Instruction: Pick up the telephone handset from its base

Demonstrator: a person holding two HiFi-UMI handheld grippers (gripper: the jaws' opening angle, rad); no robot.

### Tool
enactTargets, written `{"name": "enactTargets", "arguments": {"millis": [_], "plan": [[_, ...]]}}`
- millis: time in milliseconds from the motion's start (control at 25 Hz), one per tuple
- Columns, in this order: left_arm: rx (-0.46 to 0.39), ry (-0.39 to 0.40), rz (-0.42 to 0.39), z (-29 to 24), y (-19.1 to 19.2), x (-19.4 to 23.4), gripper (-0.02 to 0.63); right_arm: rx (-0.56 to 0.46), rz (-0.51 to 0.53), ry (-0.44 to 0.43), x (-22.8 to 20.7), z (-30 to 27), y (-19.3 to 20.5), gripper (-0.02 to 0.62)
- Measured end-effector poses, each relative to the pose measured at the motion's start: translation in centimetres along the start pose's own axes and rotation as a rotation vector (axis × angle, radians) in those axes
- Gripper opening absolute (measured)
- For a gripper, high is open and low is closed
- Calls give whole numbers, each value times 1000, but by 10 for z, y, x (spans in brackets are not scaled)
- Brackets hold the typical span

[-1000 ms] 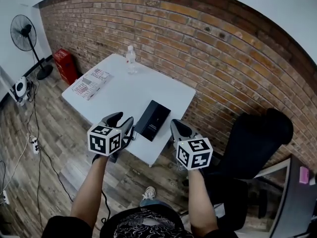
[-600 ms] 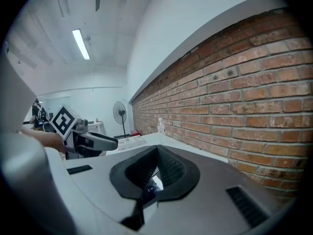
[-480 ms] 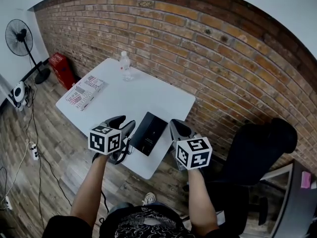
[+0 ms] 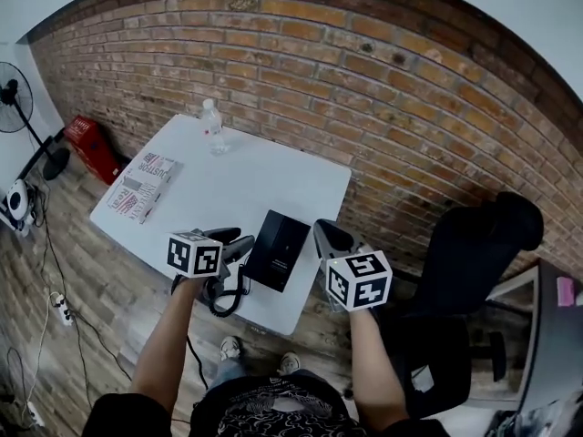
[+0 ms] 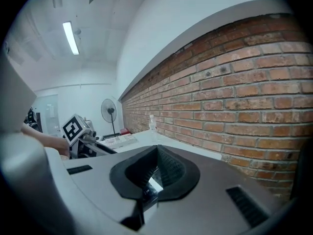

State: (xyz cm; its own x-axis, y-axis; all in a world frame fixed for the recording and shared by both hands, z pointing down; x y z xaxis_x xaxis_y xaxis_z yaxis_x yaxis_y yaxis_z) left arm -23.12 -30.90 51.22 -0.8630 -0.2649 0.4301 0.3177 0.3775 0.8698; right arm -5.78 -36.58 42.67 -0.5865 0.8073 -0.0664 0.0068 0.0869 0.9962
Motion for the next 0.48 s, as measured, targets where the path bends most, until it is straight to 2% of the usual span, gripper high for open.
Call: {"name": "enactTargets", "arguments": {"millis": [320,480], "plan": [[106,215,139,-18,22,26,175,29,6,137,13,-4,7,-1],[146,279,212,-27,31,40,175,49,14,187,18,-5,12,0]]}}
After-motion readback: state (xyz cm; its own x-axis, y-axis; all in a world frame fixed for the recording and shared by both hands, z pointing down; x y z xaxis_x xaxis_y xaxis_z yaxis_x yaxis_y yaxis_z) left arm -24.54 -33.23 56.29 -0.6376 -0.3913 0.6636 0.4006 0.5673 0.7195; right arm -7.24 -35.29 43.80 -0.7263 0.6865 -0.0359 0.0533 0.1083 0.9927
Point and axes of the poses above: the fingertips, and each gripper's own axes: z backward along the fingers, x to its left, y out of its underside, the point moved 3 cm from there along z, backward along the fingers, and after that the axes turned 14 degrees about -x, right-handed, at the moved point
